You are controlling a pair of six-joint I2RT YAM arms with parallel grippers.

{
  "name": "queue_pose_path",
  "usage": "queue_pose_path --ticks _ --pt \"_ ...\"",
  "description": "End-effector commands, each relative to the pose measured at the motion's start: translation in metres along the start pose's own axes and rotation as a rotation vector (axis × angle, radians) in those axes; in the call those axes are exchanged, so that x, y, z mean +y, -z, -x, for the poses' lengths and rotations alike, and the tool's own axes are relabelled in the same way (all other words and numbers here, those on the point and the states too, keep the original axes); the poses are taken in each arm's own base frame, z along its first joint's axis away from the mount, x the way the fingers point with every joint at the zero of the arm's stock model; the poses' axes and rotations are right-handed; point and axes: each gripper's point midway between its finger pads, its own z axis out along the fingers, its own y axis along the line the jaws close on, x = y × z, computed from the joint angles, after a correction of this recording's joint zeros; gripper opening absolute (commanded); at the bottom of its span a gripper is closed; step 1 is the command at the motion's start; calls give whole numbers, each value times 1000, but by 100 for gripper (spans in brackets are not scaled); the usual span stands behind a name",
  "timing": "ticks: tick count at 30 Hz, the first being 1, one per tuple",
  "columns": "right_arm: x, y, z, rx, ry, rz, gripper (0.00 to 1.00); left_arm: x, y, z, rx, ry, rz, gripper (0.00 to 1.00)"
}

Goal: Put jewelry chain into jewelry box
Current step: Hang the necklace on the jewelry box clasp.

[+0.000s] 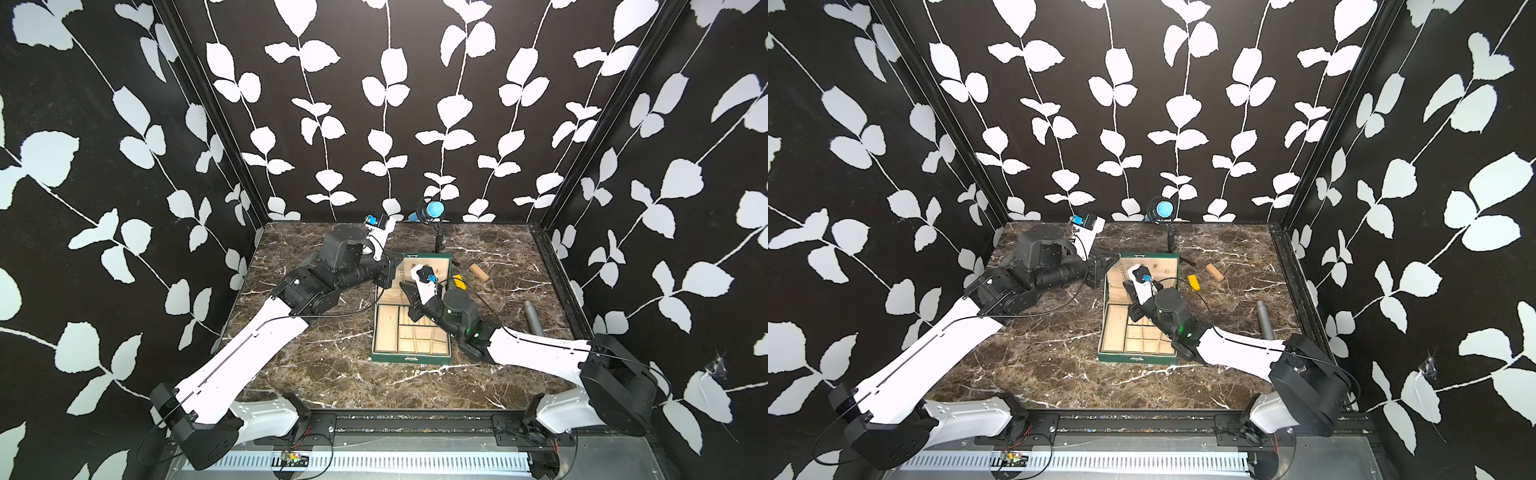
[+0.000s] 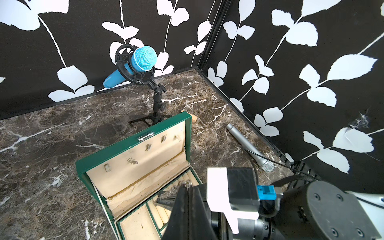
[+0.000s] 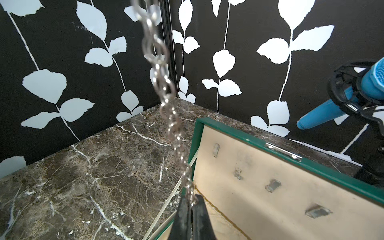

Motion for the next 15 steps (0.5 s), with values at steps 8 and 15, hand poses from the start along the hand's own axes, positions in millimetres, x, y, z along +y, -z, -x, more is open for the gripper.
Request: queue_pose_path --ticks 8,15 --pt "-30 6 7 -21 -126 -98 0 41 -4 4 -130 85 202 0" --pt "-60 -8 4 11 -194 -187 0 73 -30 0 -187 139 347 0"
